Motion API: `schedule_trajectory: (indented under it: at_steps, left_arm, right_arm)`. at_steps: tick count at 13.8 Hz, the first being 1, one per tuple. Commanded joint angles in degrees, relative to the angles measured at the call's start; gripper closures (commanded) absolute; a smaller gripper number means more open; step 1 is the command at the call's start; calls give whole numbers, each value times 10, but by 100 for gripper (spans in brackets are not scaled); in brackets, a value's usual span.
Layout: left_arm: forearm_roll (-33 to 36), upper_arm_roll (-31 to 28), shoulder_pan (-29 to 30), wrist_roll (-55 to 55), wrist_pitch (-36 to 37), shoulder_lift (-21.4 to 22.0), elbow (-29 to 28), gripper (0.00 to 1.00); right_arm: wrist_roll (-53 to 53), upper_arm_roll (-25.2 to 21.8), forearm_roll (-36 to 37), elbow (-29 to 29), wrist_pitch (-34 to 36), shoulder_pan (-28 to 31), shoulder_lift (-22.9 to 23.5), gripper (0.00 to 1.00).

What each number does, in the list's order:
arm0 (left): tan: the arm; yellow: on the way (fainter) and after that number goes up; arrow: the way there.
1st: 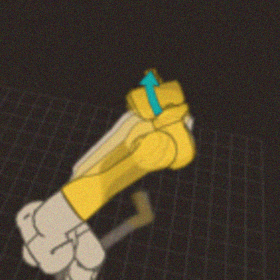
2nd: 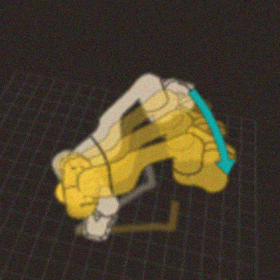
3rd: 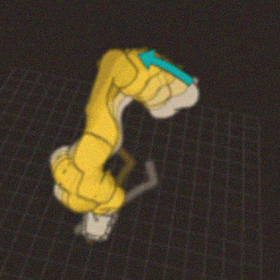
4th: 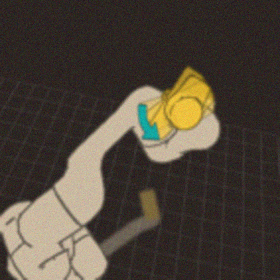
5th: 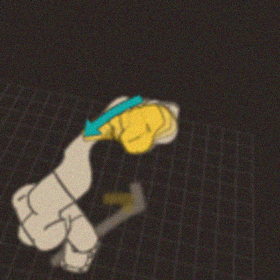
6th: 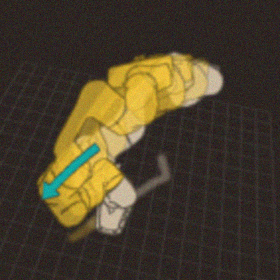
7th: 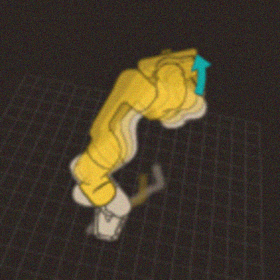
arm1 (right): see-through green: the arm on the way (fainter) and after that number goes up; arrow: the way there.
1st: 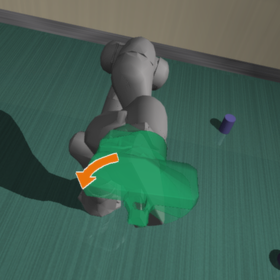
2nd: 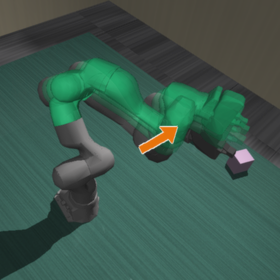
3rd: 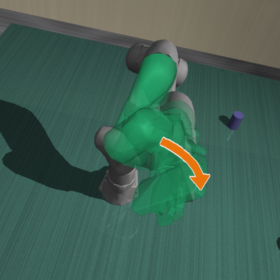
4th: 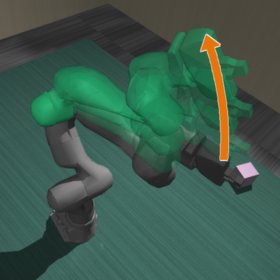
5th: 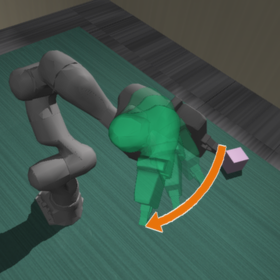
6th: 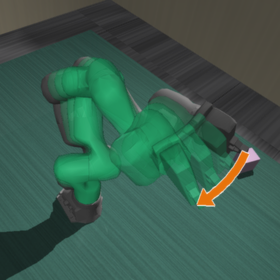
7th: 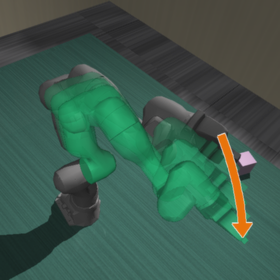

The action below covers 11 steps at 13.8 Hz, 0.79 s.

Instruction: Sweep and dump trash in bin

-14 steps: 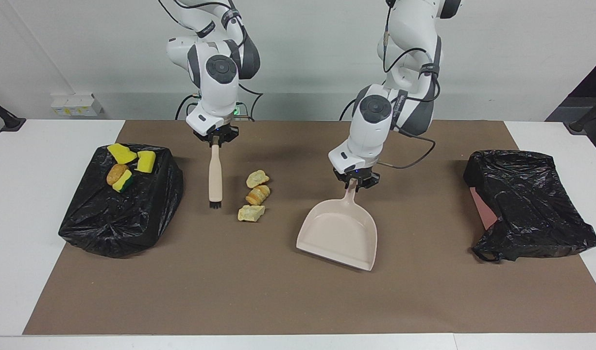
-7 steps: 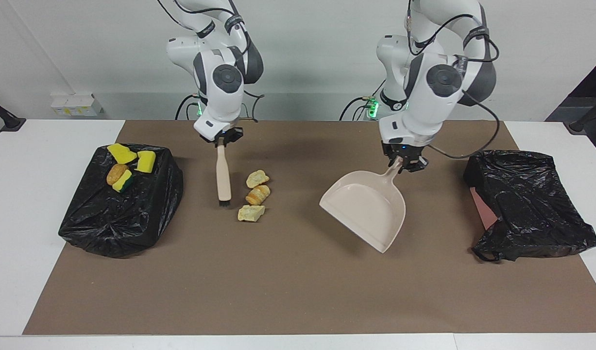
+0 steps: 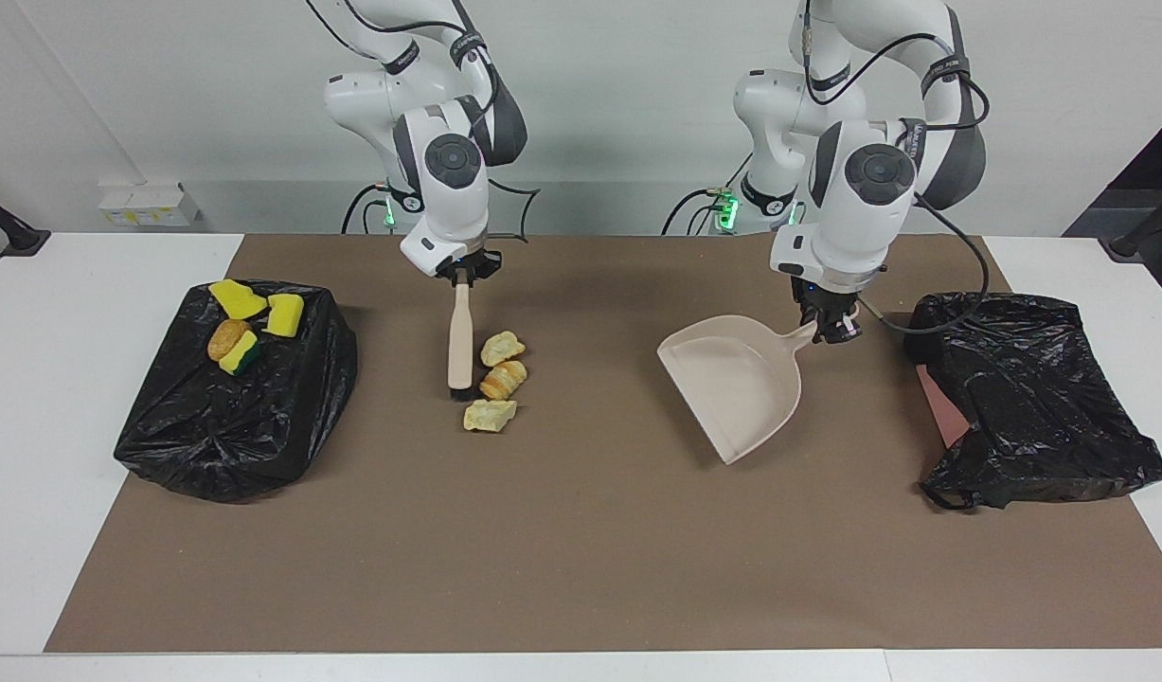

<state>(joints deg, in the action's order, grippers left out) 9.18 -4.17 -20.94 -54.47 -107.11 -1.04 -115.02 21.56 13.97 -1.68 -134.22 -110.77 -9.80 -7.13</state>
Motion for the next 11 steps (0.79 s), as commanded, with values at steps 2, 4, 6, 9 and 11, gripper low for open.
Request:
schedule_trajectory:
  at_steps: [2,4,6,9,11]
  left_arm:
    - [22,1,-33,-11,-32,29,-56,100]
    - [39,4,-58,-12,-35,31,-58,100]
    - [39,4,-90,-7,-48,28,-64,100]
    - [38,4,-111,14,-81,19,-78,100]
    - [38,4,-117,27,-99,20,-93,100]
  right_arm:
    - [37,1,-35,-33,-53,-8,-9,100]
    - [48,1,-75,-34,-87,-42,2,100]
    - [88,1,-90,-35,-122,-76,17,100]
    - [90,1,-102,-25,-186,-126,67,100]
    - [88,2,-147,17,-188,-154,93,100]
